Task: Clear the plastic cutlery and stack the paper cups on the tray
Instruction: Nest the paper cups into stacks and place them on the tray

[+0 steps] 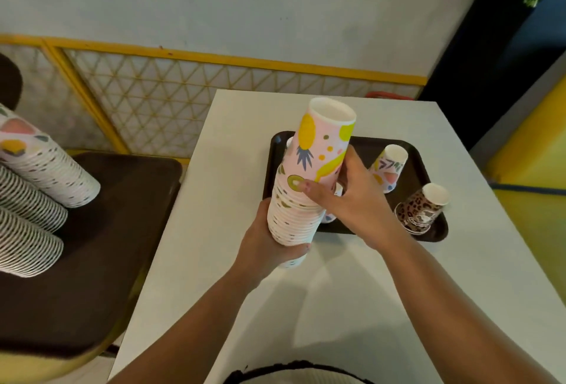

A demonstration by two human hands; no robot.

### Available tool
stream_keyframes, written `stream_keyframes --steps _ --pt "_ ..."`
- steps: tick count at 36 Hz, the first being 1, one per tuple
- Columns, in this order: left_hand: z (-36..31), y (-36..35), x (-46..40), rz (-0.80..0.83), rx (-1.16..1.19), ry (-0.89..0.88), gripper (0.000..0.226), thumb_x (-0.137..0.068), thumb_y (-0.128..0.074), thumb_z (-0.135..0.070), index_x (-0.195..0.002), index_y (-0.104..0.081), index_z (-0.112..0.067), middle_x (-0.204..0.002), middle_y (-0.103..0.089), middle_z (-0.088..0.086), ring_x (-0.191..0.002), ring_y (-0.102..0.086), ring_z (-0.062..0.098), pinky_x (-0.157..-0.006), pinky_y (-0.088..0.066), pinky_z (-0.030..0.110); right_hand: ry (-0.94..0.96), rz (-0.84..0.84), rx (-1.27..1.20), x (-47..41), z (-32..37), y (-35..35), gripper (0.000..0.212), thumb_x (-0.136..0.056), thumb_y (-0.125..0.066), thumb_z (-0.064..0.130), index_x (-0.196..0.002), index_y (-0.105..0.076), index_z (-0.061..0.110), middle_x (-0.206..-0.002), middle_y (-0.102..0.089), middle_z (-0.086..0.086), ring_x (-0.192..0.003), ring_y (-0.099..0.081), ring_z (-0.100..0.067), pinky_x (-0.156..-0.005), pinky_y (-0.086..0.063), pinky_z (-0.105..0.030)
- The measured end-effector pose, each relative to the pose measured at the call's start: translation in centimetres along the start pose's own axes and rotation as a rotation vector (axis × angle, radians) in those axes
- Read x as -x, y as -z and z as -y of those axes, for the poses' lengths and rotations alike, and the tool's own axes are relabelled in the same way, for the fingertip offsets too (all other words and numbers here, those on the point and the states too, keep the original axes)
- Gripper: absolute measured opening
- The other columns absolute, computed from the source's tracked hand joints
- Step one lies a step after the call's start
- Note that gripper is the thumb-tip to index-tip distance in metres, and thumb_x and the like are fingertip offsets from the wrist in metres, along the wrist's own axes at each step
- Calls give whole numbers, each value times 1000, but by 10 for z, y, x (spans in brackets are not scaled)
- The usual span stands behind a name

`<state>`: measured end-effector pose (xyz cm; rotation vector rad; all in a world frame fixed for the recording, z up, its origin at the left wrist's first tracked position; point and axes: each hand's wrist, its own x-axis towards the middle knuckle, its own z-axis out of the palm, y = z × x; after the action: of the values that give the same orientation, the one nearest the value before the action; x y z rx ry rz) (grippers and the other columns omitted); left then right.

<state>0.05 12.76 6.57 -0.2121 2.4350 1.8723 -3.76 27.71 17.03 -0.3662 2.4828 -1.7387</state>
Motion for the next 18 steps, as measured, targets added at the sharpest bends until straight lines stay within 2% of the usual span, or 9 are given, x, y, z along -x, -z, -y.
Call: stream_keyframes --steps 3,6,8,10,12,15,18 --pt "3 -1 -4 -14 -1 9 83 -47 -84 -29 -115 -40 -48 -110 -60 -26 -101 -56 -12 -82 -48 17 -1 -9 -43 -5 -4 1 82 -60 -70 56 -130 -44 23 -120 -62 11 -110 -59 -5 -93 -51 -35" --pt "4 4 -9 2 -11 10 79 -52 -89 -19 -109 -42 -46 -103 -59 -28 -92 -54 -20 -72 -45 4 -5 -45 -66 -9 -5 -4 75 -63 -71 50 -126 -46 21 -117 -64 9 -105 -62 -9 -75 -52 -26" --pt "5 7 -12 14 -17 15 77 -50 -88 -21 -107 -43 -47 -102 -60 -28 -91 -55 -20 -71 -45 3 -13 -72 -69 -13 -5 -7 68 -66 -73 45 -124 -47 21 -114 -65 8 -100 -63 -10 -68 -49 -24" --pt "5 10 -16 29 -19 23 76 -47 -84 -27 -108 -43 -47 -104 -61 -28 -94 -55 -17 -75 -46 8 -21 -96 -67 -17 -7 -8 59 -71 -76 35 -121 -48 24 -111 -65 9 -98 -64 -9 -69 -50 -26" --pt "7 10 -21 45 -19 30 76 -46 -83 -28 -108 -43 -48 -106 -61 -27 -97 -56 -14 -81 -48 16 -26 -107 -61 -21 -9 -8 54 -74 -76 27 -119 -46 28 -112 -65 11 -100 -63 -6 -77 -53 -29" --pt "9 10 -25 75 -31 23 78 -46 -83 -30 -109 -42 -49 -111 -60 -24 -104 -58 -3 -88 -49 26 -30 -124 -54 -27 -12 -7 53 -74 -75 26 -118 -45 29 -114 -64 10 -104 -62 -5 -91 -53 -36" --pt "13 9 -26 106 -48 9 80 -46 -83 -31 -112 -41 -46 -113 -59 -23 -108 -57 4 -91 -49 28 -29 -147 -58 -30 -14 -5 52 -75 -74 28 -119 -45 27 -114 -65 9 -105 -62 -6 -91 -53 -40"
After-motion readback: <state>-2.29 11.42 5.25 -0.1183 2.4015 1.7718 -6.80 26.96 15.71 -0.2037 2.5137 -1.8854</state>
